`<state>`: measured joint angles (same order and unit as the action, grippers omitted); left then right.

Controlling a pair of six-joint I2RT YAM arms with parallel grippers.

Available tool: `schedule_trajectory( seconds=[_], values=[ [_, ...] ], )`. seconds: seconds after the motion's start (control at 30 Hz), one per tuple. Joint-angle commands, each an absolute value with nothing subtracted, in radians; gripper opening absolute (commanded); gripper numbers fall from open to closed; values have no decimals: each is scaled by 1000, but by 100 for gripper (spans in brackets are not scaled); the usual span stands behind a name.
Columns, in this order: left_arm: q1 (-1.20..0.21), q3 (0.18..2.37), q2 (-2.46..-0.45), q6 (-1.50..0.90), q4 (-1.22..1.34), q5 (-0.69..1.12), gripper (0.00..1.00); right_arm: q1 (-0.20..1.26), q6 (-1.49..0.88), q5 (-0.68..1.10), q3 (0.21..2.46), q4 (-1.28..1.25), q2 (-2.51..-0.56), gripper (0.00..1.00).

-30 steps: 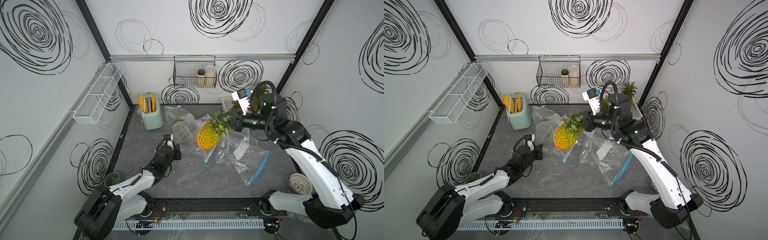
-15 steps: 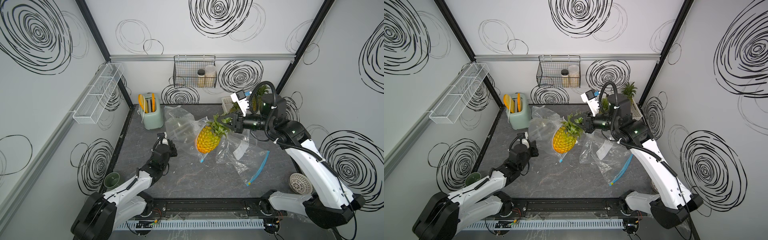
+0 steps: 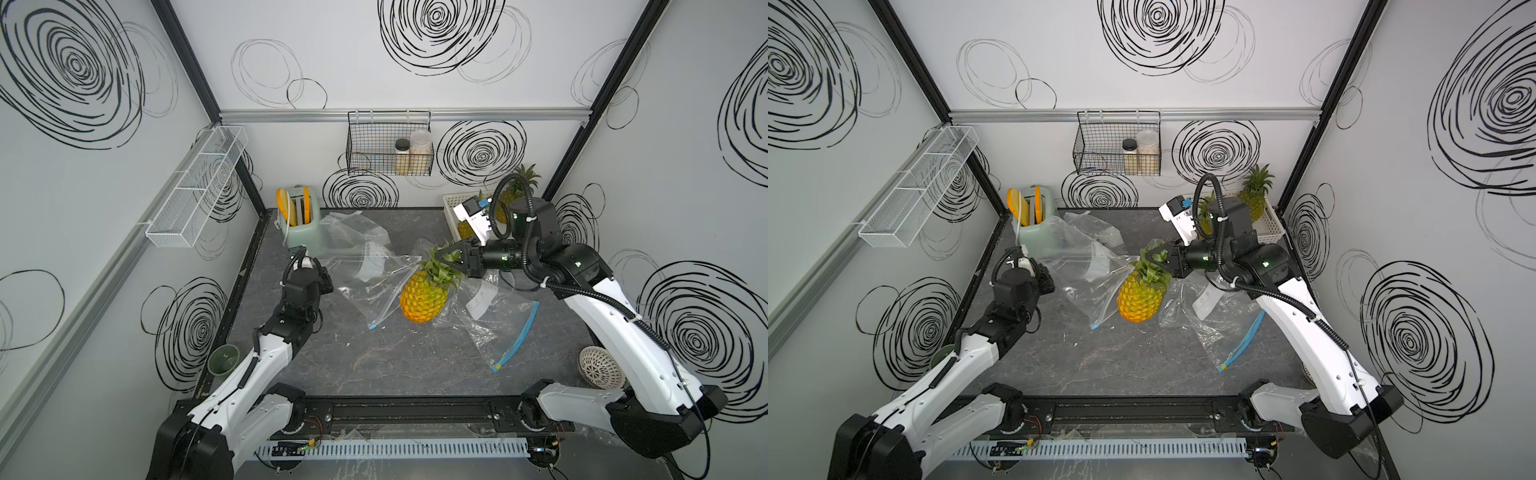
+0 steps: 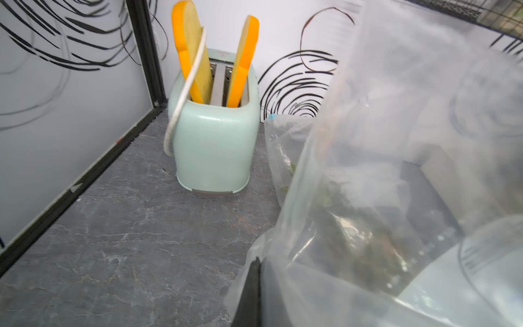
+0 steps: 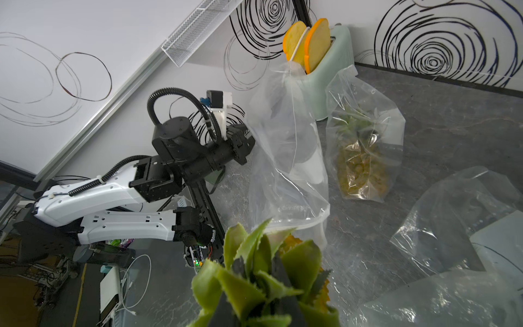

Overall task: Open the zip-top bag and take out the pineapple
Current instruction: Pick up the pineapple from the zipper food storage bag, then place the zipper food storage bag at the center of the board.

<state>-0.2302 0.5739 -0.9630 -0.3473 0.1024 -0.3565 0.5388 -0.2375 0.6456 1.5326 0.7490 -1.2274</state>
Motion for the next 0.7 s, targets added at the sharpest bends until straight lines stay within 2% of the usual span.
schedule_trajectory(
  seconds=[0.0, 0.27, 0.6, 0.67],
  values=[
    [-179, 651, -951, -302, 21, -327, 0, 524, -199, 635, 1529, 744, -1200, 0],
    [-125, 724, -991, -282, -189, -420, 0, 491, -192, 635, 1524, 720, -1213, 0],
    [91, 681, -1029, -368, -212, -373, 0, 473, -179, 655, 1513, 704, -1222, 0],
    [131, 683, -1053, -381, -209, -348, 5, 467, -177, 663, 1510, 698, -1223, 0]
  ],
)
